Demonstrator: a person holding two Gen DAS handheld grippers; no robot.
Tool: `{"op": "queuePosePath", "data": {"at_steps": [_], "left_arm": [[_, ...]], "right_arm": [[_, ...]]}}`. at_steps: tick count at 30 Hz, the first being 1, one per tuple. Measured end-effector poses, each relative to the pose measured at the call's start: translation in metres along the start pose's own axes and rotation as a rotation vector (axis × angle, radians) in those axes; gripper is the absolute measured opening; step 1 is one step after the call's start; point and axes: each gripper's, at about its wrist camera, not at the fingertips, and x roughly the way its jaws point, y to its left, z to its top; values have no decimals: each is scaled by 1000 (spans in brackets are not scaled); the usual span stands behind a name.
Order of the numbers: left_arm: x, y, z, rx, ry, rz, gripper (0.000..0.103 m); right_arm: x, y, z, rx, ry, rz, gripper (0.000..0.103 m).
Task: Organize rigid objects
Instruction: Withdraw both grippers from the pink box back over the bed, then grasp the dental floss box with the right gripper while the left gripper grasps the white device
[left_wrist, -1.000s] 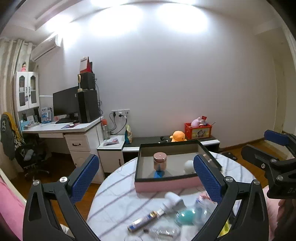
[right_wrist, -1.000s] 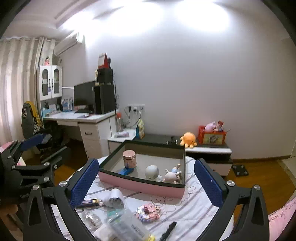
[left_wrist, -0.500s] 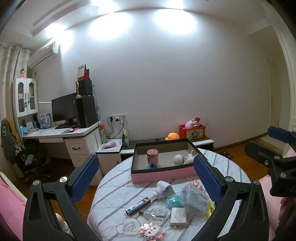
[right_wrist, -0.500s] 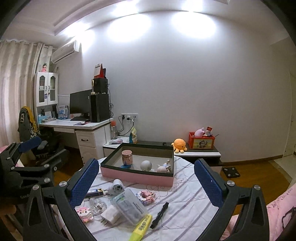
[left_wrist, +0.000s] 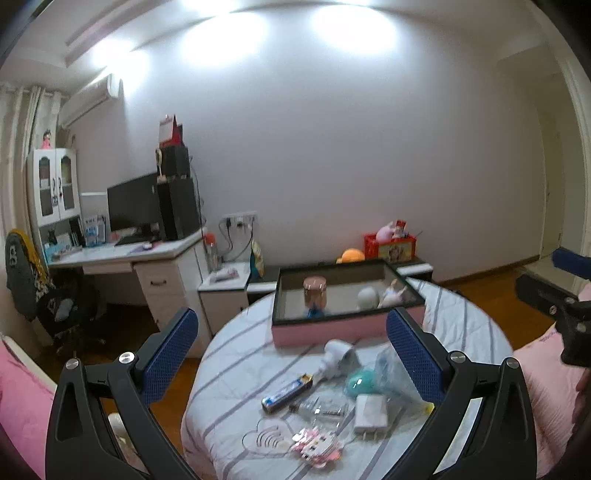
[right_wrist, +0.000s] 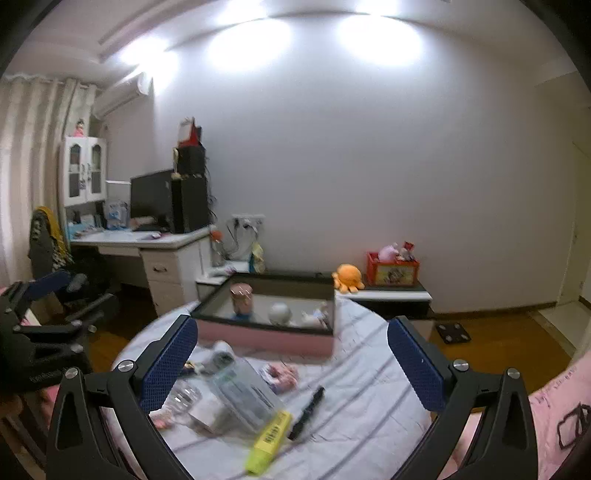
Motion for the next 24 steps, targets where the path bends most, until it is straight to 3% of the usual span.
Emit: {"op": "queuePosePath", "data": {"at_steps": [6,17,24], "left_arm": [[34,9,-31,3,133,4,103],[63,22,-54,10,232,19,103],[81,29,-59,6,270,21,103]], "right_arm": [[34,-15,-33,29,151,-28,103],[118,23,-74,-60,363,169,103],[165,31,-82,-99,445,234,103]]}}
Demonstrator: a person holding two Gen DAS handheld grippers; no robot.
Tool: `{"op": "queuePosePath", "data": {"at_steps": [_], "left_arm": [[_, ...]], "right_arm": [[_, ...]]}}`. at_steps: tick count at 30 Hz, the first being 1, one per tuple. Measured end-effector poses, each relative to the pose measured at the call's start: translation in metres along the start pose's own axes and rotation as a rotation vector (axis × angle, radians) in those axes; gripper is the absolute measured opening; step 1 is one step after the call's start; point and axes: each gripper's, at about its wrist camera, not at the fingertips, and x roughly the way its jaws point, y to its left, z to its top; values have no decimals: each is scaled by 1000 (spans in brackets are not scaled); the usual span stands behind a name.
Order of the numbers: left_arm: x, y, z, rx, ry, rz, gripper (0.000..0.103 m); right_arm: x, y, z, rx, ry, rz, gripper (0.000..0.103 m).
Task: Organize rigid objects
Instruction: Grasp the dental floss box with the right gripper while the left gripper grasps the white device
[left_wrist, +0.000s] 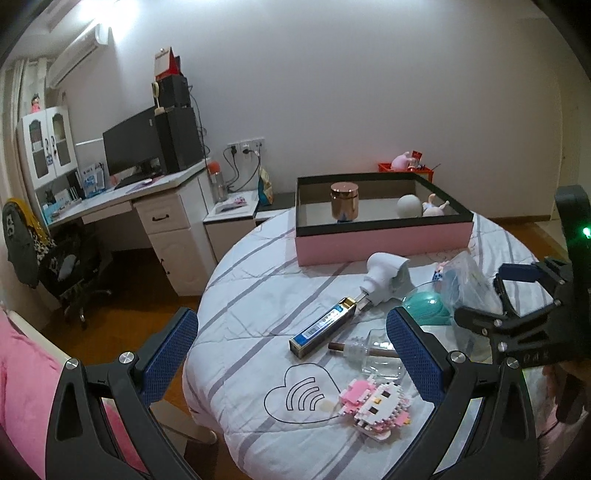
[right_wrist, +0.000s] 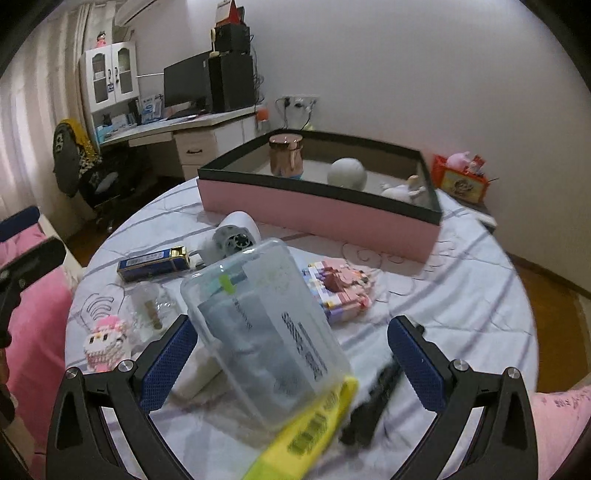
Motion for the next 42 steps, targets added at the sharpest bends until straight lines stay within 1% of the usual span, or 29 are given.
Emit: {"op": "queuePosePath", "data": {"at_steps": [1,2,3,4,5,6,8,11,14,17,21,24,25,27,28,30,32,33,34,36,37,38,40,42], "left_arm": [[3,0,0,0,5,-2,103],[6,0,1,0,14,-6,103],[10,-1,1,3,20,-9,103],[12,-2,1,5,22,-11,103],[14,-3,1,6,27,-14,103],[18,-4,2,7,33,-20,103],[25,-7,3,3,43,-36,103],[40,-13,8,-5,69,-72,103],[58,-25,15,-14,94,-111,103],[77,-41,21,12,124,-133,103],[107,-59,29,33,175,-156,103],[127,-66,33,47,233,-175,103],[133,-68,35,50,264,-195,103],[139,-67,39,51,285,-226,103],[141,-67,41,58,292,-229,103],[143,-68,45,85,284,-206,96],[149,-71,45,114,312,-211,71],[155,-74,42,130,342,-217,65],[157,-75,40,131,355,-232,60],[157,-78,39,132,352,-275,47],[154,-81,39,147,339,-294,36],[152,-83,40,155,326,-285,33],[150,-86,39,174,316,-264,33],[147,-84,40,156,300,-259,31]], "right_arm": [[6,-4,2,10,11,27,102],[9,-7,3,21,20,46,97],[12,-10,4,38,26,72,84],[14,-13,4,49,29,91,74],[15,-16,5,60,29,100,68],[14,-18,5,66,25,101,66],[12,-19,6,67,21,102,66],[3,-26,8,87,-20,89,66],[-11,-35,14,107,-68,46,66],[-18,-45,20,118,-100,15,66],[-19,-63,25,142,-110,-10,66],[-14,-74,26,161,-107,-17,66],[-12,-77,26,168,-104,-17,66],[-9,-84,27,185,-101,-13,66],[-7,-87,28,189,-98,-11,66],[-5,-91,30,196,-101,-10,66],[-2,-96,31,207,-102,-1,66],[-1,-98,32,214,-103,3,66],[0,-99,32,216,-103,5,66],[1,-100,32,215,-105,5,66],[1,-100,32,217,-104,4,66],[1,-99,31,217,-104,4,66],[1,-100,31,216,-103,2,66],[-1,-99,30,213,-107,1,66]]}}
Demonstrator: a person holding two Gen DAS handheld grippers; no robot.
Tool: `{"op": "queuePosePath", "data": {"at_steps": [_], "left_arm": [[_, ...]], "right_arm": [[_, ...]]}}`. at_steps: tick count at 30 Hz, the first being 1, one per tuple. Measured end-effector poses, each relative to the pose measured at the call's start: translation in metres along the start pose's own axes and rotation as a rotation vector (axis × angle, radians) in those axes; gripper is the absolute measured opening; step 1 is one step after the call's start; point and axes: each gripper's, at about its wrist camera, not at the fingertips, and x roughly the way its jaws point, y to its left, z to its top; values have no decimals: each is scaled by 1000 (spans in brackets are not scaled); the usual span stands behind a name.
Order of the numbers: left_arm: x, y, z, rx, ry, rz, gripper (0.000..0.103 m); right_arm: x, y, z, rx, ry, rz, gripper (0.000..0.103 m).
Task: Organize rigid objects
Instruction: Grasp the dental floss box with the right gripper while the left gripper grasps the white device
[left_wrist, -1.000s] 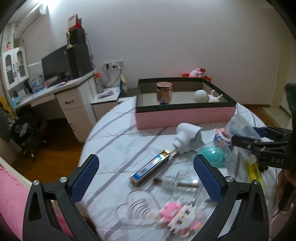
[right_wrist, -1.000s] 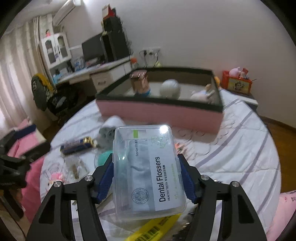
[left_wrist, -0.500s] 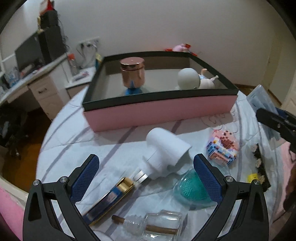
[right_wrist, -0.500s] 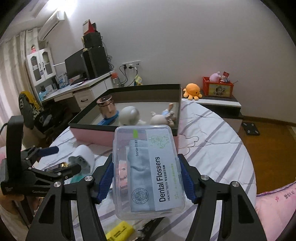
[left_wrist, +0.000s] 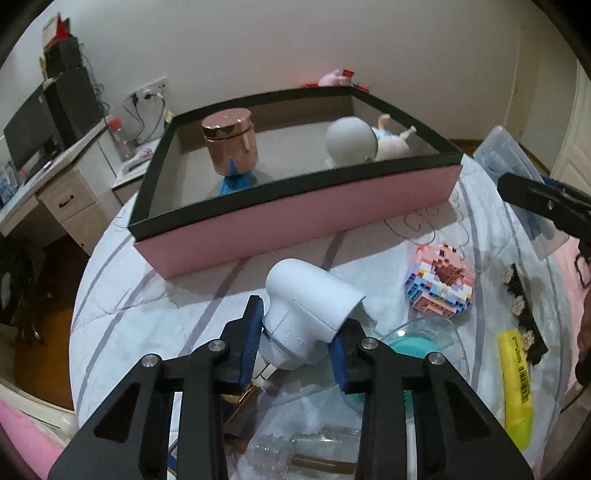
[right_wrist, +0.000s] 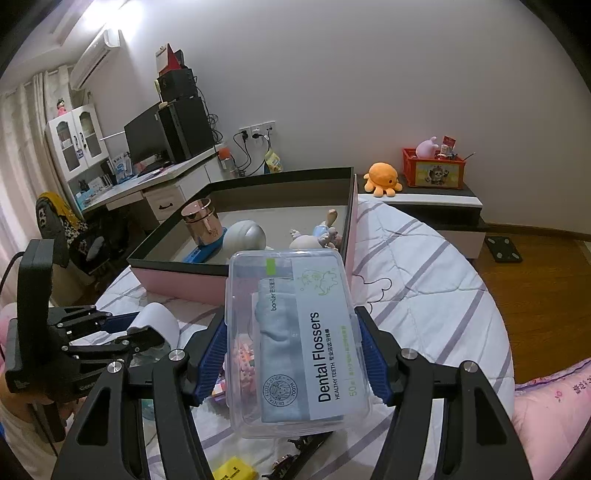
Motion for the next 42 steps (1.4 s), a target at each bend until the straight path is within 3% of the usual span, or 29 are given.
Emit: {"op": "queuePosePath", "data": {"at_steps": [7,9,14,19,21,22,23,24,25,28,30,32,34,38,42], "left_arm": [[-25,14,-3,-47,-60,12,28],[-33,19,-2,-56,-81,30,20],[-51,31,1,-83,-132,33,10],[-39,30,-3,-69,-72,38,11],[-41,32,-8,-104,-75,14,19],[-47,33,-10,-124,-102,3,43],[-51,31,-11,-127,-125,-10,80],[-52,27,-11,-117,-138,-25,94],[-53,21,-12,-85,-153,-35,97],[-42,8,-8,-11,-107,-11,95],[-32,5,-4,2,-78,7,86],[-20,9,0,-28,-46,16,64],[-9,13,1,-44,-8,13,54],[-6,8,4,-8,-15,45,54],[-18,11,7,-34,-61,51,53]], "right_arm": [[-8,10,2,-26,-14,5,66],[-9,12,3,-31,-14,9,66],[-12,17,8,-42,-25,14,66],[-9,23,10,-56,-14,24,66],[-9,23,8,-56,-13,30,66],[-9,22,8,-56,-13,31,66],[-9,21,7,-55,-10,31,66],[-9,21,6,-55,-7,32,66],[-10,21,6,-52,-6,33,66],[-10,22,4,-48,-8,37,66],[-10,22,4,-49,-9,36,66],[-11,21,3,-51,-8,37,66],[-11,21,3,-51,-7,33,66],[-11,22,4,-48,-8,32,66],[-10,22,4,-47,-6,29,66]]}}
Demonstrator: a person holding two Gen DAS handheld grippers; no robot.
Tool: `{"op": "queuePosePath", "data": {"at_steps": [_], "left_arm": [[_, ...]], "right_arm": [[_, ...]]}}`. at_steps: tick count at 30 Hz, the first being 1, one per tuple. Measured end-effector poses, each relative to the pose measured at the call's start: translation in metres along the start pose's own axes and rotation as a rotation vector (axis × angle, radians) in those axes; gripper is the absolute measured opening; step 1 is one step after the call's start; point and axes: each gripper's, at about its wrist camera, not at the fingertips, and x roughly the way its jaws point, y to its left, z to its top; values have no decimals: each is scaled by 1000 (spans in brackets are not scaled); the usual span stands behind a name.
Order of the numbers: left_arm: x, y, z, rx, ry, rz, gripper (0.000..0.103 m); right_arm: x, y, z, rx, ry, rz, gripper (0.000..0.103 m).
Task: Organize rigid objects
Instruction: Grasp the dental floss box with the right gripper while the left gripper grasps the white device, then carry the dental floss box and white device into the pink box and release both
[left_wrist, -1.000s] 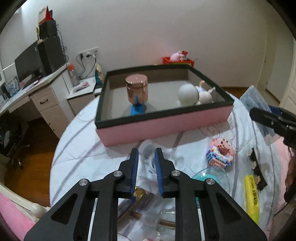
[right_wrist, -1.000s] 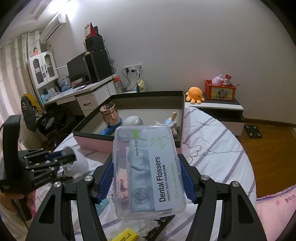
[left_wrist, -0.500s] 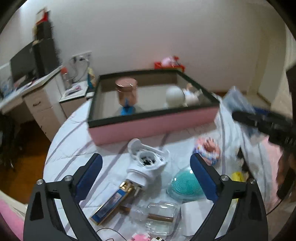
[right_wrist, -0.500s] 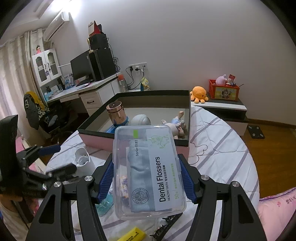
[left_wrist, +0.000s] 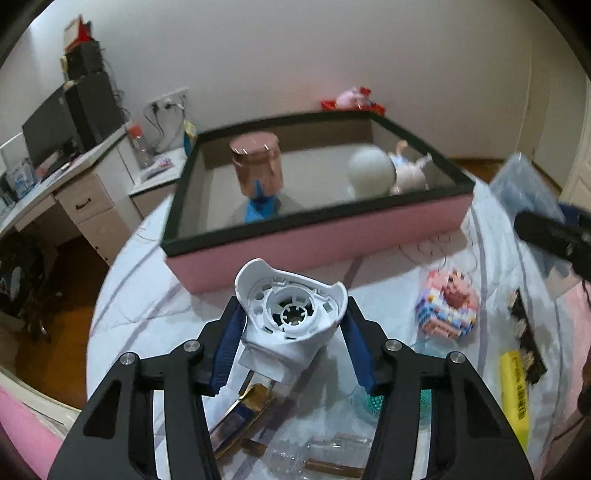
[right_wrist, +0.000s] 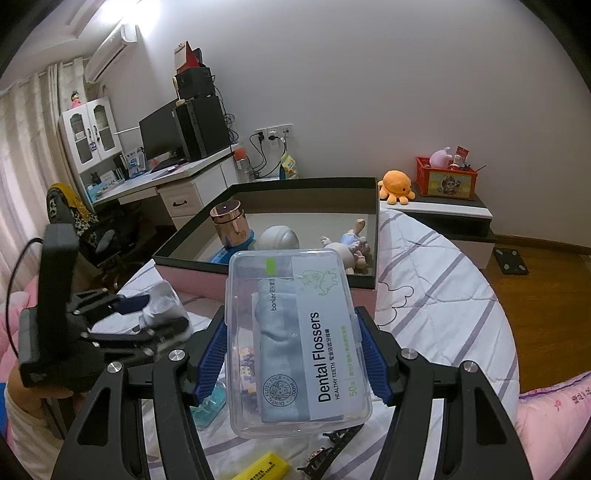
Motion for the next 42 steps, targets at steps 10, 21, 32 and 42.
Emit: {"op": "queuePosePath", "data": {"at_steps": [10,21,32,42], "left_arm": [[-34,16,22,-26,-93,-3,53],[-36,22,76,30,-141,-34,53],[29,12,153,118,-63,-84,53],[117,3,193,99,92,-75,53]], "right_arm": [[-3,5,10,-20,-15,-5,66],[18,12,56,-93,-20,-15,66],[86,-4,107,-138,59,-62,66],[150,-32,117,-108,220,-92,66]]}}
